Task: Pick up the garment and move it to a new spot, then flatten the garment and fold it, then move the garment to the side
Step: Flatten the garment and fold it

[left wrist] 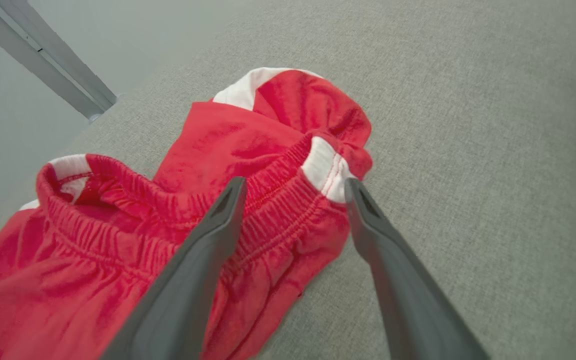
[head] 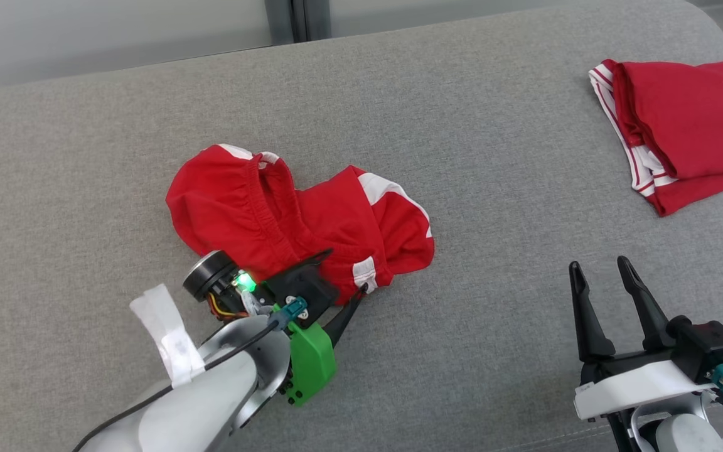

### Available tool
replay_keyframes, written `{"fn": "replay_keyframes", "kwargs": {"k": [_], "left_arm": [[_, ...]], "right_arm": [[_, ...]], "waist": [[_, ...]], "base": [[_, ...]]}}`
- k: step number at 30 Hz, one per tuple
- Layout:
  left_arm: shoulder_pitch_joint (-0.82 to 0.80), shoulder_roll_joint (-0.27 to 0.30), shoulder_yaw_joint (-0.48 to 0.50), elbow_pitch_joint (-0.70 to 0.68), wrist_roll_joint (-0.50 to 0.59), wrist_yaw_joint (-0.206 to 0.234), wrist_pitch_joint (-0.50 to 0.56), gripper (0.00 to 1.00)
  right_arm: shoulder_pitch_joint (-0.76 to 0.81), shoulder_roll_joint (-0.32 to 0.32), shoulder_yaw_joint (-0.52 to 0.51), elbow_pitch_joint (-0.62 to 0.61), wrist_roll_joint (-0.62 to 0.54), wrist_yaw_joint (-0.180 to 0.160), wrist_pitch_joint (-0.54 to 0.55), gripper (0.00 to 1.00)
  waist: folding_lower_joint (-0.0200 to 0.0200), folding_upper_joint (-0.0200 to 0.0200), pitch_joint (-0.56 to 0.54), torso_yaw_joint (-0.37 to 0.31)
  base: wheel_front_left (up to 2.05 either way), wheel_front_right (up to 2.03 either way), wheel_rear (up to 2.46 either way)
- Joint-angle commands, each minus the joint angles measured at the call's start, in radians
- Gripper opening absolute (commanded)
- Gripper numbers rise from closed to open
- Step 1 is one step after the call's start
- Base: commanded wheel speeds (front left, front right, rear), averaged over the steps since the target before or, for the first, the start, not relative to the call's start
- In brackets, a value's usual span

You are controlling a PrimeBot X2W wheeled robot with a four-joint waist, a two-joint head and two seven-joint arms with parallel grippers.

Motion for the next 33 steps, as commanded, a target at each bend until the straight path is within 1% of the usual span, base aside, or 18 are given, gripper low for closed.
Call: {"fn": "replay_keyframes", "kwargs": {"k": [1, 5, 13, 15, 16, 17, 18, 19, 25, 28, 30, 33], "left_arm": [[-0.022, 0.006, -0.008, -0.007, 0.01, -0.01, 0.021, 1.0], [-0.05, 0.014, -0.038, -0.02, -0.001, -0.032, 0.104, 1.0], [-0.087, 0.039, -0.073, -0.058, -0.044, -0.051, 0.238, 1.0], [-0.091, 0.046, -0.083, -0.073, -0.053, -0.055, 0.257, 0.72], [-0.095, 0.05, -0.093, -0.085, -0.061, -0.058, 0.27, 0.42], [-0.097, 0.053, -0.1, -0.093, -0.063, -0.058, 0.277, 0.25], [-0.098, 0.053, -0.103, -0.101, -0.067, -0.059, 0.282, 0.18], [-0.099, 0.056, -0.11, -0.107, -0.073, -0.059, 0.292, 0.0], [-0.1, 0.08, -0.14, -0.135, -0.097, -0.064, 0.331, 0.0], [-0.112, 0.093, -0.152, -0.157, -0.114, -0.067, 0.325, 0.0], [-0.122, 0.091, -0.147, -0.18, -0.145, -0.067, 0.304, 0.0], [-0.166, 0.08, -0.132, -0.233, -0.237, -0.068, 0.264, 0.0]], "right_arm": [[-0.008, 0.002, -0.003, 0.0, 0.002, -0.001, 0.0, 1.0], [0.003, 0.005, -0.005, 0.004, 0.005, -0.001, 0.0, 1.0], [-0.014, 0.017, -0.001, 0.006, 0.011, -0.001, 0.0, 1.0], [-0.016, 0.019, -0.003, 0.006, 0.011, -0.001, 0.0, 1.0], [-0.016, 0.02, -0.006, 0.006, 0.012, -0.001, 0.0, 1.0], [-0.016, 0.021, -0.007, 0.006, 0.012, -0.001, 0.0, 1.0], [-0.016, 0.021, -0.008, 0.007, 0.012, -0.001, 0.0, 1.0], [-0.016, 0.021, -0.009, 0.007, 0.012, -0.001, 0.0, 1.0], [-0.02, 0.022, -0.004, 0.011, 0.008, -0.001, 0.0, 1.0], [-0.018, 0.022, -0.006, 0.011, 0.005, -0.001, 0.0, 1.0], [-0.015, 0.023, -0.008, 0.014, 0.005, -0.001, 0.0, 1.0], [-0.007, 0.025, -0.004, 0.018, 0.008, -0.001, 0.0, 1.0]], "waist": [[0.0, 0.0, -0.001, -0.006], [0.0, 0.0, -0.001, -0.017], [0.0, 0.0, 0.017, -0.042], [0.0, 0.0, 0.02, -0.045], [0.0, 0.0, 0.023, -0.046], [0.0, 0.0, 0.023, -0.046], [0.0, 0.0, 0.023, -0.046], [0.0, 0.0, 0.023, -0.046], [0.0, 0.0, 0.011, -0.053], [0.0, 0.0, -0.005, -0.058], [0.0, 0.0, -0.017, -0.061], [0.0, 0.0, -0.037, -0.069]], "base": [[0.0, 0.0, 0.0], [0.0, 0.0, 0.0], [0.0, 0.0, 0.0], [0.0, 0.0, 0.0], [0.0, 0.0, 0.0], [0.0, 0.0, 0.0], [0.0, 0.0, 0.0], [0.0, 0.0, 0.0], [0.0, 0.0, 0.0], [0.0, 0.0, 0.0], [0.0, 0.0, 0.0], [0.0, 0.0, 0.0]]}}
